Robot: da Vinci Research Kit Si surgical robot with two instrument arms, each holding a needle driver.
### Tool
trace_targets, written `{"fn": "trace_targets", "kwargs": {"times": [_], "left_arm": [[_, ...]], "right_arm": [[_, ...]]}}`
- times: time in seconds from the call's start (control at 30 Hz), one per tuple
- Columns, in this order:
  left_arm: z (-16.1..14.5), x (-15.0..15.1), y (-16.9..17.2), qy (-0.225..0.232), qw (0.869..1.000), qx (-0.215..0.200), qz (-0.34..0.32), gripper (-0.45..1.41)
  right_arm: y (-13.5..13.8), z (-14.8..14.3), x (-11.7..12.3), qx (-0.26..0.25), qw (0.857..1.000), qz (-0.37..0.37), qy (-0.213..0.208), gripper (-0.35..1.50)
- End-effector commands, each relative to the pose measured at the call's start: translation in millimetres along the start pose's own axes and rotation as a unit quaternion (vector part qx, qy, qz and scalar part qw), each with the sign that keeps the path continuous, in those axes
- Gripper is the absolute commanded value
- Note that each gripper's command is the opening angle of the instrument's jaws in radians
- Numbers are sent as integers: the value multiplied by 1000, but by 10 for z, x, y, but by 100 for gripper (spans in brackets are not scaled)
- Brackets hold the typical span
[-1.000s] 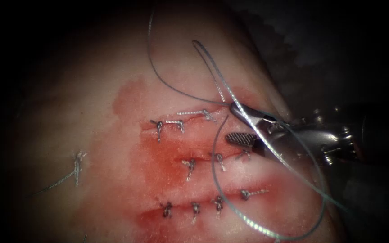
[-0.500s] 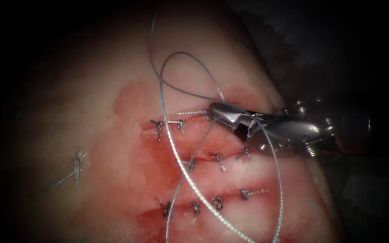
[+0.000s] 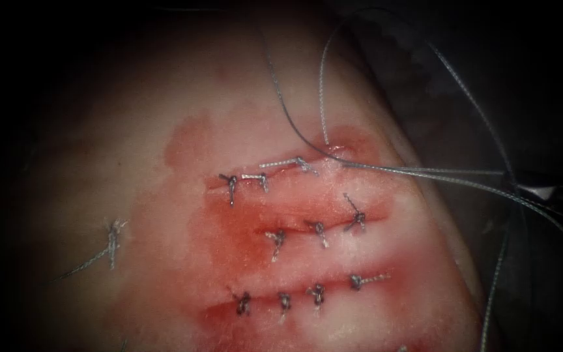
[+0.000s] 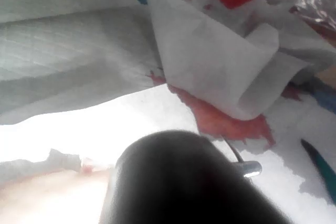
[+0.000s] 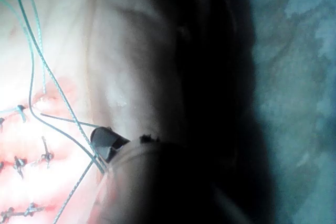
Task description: Wound Closure
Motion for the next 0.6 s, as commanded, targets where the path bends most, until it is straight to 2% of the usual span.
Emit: {"fn": "trace_targets", "kwargs": {"times": [0.03,0.1,0.13,0.17,0.2,0.23,0.43,0.6], "left_arm": [[4,-12,0,-2,1000,-7,1,-45],[-2,-14,1,1,1000,-22,-3,-45],[-9,-16,2,6,999,-41,-13,-45],[-13,-16,2,9,999,-48,-11,-45],[-16,-17,3,13,998,-54,-13,-45],[-25,-19,4,21,998,-67,-11,-45],[-57,-18,10,53,992,-116,-9,-45],[-89,-20,15,78,984,-159,-23,-45]], "right_arm": [[-21,-41,-15,30,998,-19,-42,-35],[-32,-65,-21,59,996,-37,-63,-35],[-44,-90,-24,98,990,-62,-83,-35],[-49,-99,-24,109,987,-73,-94,-35],[-55,-111,-24,128,982,-91,-108,-35],[-62,-124,-23,161,970,-120,-136,-35],[-80,-152,-26,261,923,-197,-204,-35],[-86,-161,-23,295,903,-226,-217,-35]]}}
